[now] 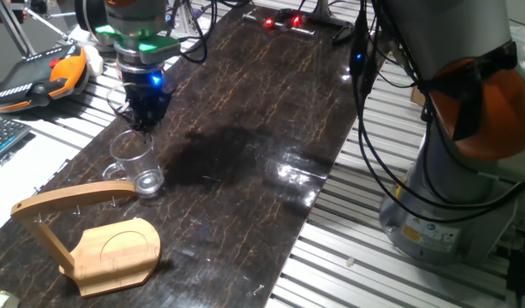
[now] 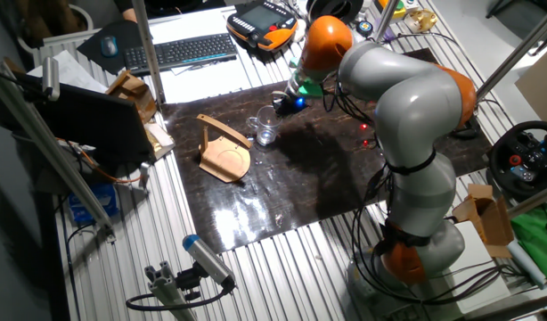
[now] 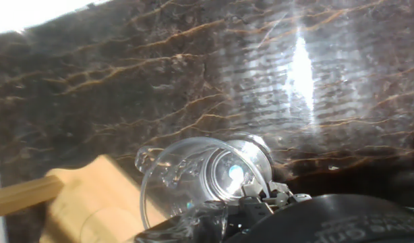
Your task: Put the cup on the cup rack
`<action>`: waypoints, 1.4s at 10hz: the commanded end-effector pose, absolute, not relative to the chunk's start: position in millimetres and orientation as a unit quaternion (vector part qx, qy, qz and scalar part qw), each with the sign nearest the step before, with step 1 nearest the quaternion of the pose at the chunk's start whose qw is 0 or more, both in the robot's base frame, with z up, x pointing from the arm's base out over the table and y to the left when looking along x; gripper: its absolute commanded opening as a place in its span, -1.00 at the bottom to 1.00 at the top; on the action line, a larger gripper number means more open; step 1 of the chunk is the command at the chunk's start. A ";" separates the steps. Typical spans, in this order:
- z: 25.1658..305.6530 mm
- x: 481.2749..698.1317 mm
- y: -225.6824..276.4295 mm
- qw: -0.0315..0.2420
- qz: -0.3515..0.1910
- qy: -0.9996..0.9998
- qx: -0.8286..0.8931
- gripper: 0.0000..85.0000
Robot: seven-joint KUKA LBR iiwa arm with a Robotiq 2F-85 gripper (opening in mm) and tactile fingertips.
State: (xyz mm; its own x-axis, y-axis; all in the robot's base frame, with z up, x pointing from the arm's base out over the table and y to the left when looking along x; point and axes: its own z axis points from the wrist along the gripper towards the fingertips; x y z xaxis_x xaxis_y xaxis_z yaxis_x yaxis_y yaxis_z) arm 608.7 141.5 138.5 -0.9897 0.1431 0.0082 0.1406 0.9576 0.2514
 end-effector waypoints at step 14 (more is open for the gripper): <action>182.0 595.1 136.9 -0.035 0.074 0.989 0.121 -0.12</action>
